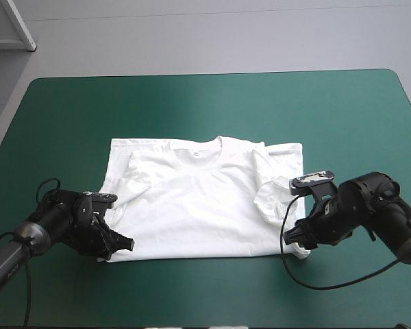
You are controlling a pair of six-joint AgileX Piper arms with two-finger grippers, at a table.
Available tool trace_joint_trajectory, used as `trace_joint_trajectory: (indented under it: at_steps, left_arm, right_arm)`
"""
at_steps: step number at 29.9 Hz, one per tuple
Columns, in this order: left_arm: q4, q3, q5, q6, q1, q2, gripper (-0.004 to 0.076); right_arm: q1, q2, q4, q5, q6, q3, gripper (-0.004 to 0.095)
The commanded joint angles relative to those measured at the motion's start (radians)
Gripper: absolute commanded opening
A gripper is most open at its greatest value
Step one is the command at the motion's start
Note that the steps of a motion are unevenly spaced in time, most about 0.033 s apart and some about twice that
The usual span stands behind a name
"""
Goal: Fold the cloth
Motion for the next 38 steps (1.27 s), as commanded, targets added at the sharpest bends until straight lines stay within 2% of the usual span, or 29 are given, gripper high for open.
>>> trace_joint_trajectory:
  at_steps: [1,11,19,22,28,33,38]
  left_arm:
    - [0.026,0.04,-0.132,0.01,-0.004,0.055,-0.0005]
    - [0.026,0.04,-0.13,0.01,-0.004,0.055,-0.0006]
    - [0.026,0.04,-0.118,0.01,-0.004,0.054,-0.0006]
    - [0.026,0.04,-0.117,0.033,-0.004,0.054,-0.0006]
    - [0.026,0.038,-0.125,0.035,-0.004,0.053,-0.0006]
    - [0.037,0.007,-0.112,0.035,-0.004,0.009,-0.0006]
    - [0.065,-0.122,0.002,0.035,-0.004,-0.041,-0.0008]
  right_arm:
    - [-0.002,0.034,0.004,-0.028,-0.001,-0.02,0.0521]
    - [-0.002,0.242,0.062,-0.061,-0.043,-0.02,0.0521]
    - [-0.002,0.313,0.087,-0.069,-0.046,-0.008,0.049]
    - [-0.002,0.313,0.09,-0.118,-0.046,0.051,0.041]
    - [-0.002,0.313,0.094,-0.253,-0.055,0.15,-0.0018]
    - [-0.002,0.26,0.094,-0.251,-0.053,0.148,-0.0017]
    - [-0.002,0.156,0.084,-0.224,-0.034,0.147,-0.0017]
